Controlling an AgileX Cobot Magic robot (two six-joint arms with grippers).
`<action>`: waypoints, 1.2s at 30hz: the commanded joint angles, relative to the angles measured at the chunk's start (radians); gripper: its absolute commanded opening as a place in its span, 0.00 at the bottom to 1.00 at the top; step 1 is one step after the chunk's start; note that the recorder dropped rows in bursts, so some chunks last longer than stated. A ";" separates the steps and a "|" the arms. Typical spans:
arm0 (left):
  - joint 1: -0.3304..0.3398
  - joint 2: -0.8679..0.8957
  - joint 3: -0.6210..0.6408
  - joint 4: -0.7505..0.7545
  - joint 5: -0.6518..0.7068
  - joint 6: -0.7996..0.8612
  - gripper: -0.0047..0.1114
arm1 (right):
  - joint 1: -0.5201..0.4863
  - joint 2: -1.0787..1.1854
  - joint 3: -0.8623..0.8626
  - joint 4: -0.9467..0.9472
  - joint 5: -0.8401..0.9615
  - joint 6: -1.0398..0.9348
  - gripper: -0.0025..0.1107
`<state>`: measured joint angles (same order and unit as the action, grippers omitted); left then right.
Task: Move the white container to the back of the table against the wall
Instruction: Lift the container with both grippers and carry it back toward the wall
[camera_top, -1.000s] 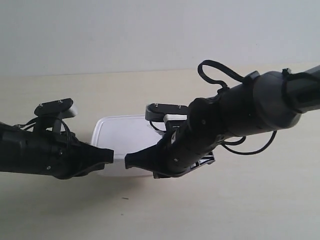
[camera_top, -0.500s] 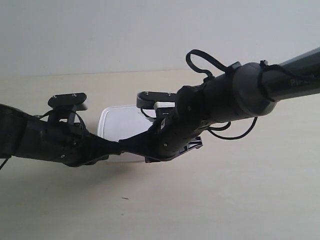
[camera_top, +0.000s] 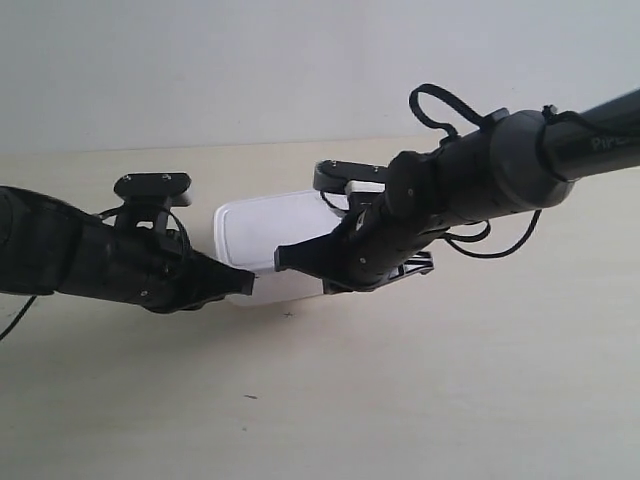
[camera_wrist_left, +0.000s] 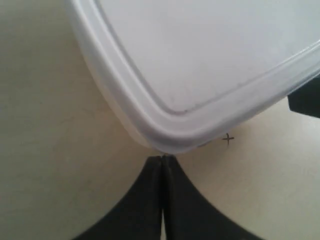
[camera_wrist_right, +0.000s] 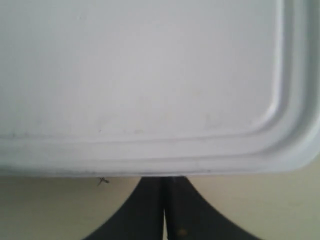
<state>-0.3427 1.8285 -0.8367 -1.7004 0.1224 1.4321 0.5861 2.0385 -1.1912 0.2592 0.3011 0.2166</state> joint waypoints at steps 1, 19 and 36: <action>-0.008 0.035 -0.051 -0.002 0.001 0.009 0.04 | -0.029 -0.001 -0.014 -0.004 -0.024 -0.038 0.02; -0.008 0.166 -0.247 -0.002 -0.032 0.015 0.04 | -0.135 0.020 -0.061 -0.008 -0.063 -0.106 0.02; -0.008 0.252 -0.366 -0.002 -0.072 0.027 0.04 | -0.140 0.120 -0.212 -0.007 -0.014 -0.150 0.02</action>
<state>-0.3427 2.0767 -1.1753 -1.7004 0.0684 1.4545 0.4506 2.1484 -1.3971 0.2592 0.3087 0.0784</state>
